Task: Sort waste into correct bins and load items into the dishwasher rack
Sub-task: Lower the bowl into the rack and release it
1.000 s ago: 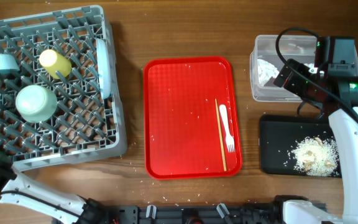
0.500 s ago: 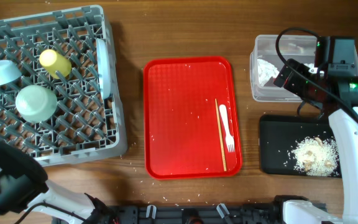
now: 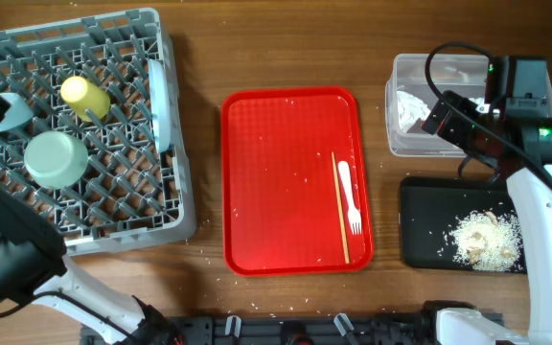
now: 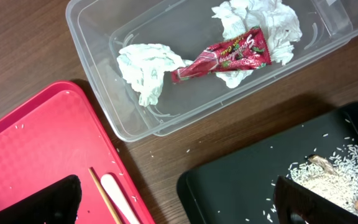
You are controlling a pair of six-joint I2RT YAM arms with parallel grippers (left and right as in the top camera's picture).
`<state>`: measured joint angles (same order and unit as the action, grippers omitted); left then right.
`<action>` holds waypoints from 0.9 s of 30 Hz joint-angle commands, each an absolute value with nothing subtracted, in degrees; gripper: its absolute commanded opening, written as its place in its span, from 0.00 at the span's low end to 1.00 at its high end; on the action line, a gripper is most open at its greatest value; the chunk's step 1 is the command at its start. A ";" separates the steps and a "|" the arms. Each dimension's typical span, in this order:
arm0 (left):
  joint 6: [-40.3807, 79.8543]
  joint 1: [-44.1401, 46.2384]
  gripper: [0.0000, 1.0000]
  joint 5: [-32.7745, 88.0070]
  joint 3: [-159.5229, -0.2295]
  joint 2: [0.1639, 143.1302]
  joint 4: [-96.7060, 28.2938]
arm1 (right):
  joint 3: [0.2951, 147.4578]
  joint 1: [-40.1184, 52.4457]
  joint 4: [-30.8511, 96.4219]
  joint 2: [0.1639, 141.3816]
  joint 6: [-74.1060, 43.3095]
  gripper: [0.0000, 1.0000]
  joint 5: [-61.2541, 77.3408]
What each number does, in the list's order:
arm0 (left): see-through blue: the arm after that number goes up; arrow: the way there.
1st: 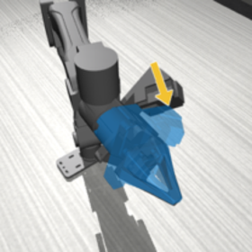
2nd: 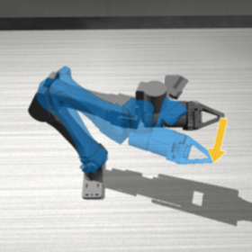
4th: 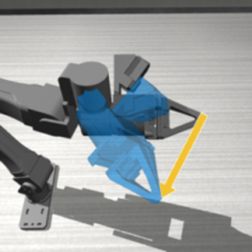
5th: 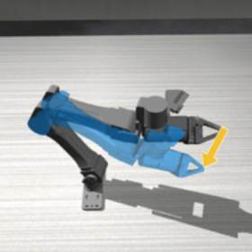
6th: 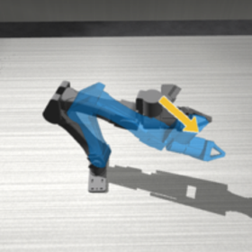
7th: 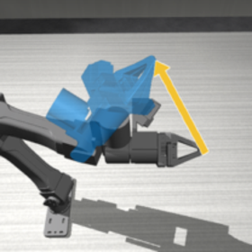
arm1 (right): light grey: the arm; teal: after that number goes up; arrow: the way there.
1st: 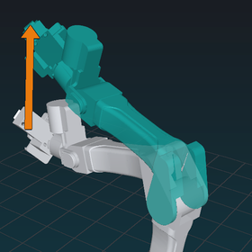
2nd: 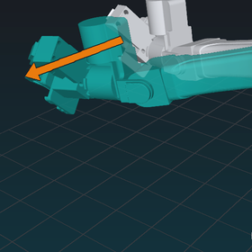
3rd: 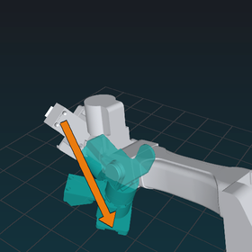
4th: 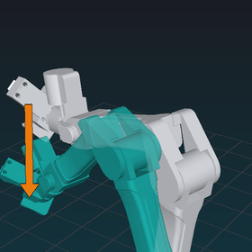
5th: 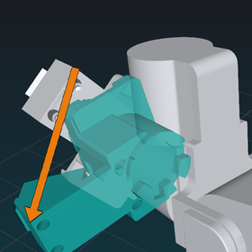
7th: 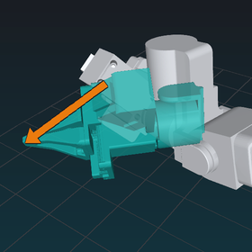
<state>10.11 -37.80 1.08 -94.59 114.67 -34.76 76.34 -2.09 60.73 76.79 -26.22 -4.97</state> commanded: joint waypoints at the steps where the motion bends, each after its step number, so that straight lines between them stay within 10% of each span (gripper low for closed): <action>1: 9.19 -39.68 0.04 0.12 -94.74 114.76 -38.39 | 77.03 -2.26 60.62 76.18 -25.52 1.00 -5.10; 8: 9.41 -40.62 0.04 21.15 -94.74 110.87 -29.50 | 77.03 -2.26 60.62 76.18 -25.47 1.00 -5.10; 27: 10.50 -43.79 0.04 20.71 -94.74 111.20 -38.41 | 77.03 -2.26 60.62 76.18 -25.50 1.00 -5.10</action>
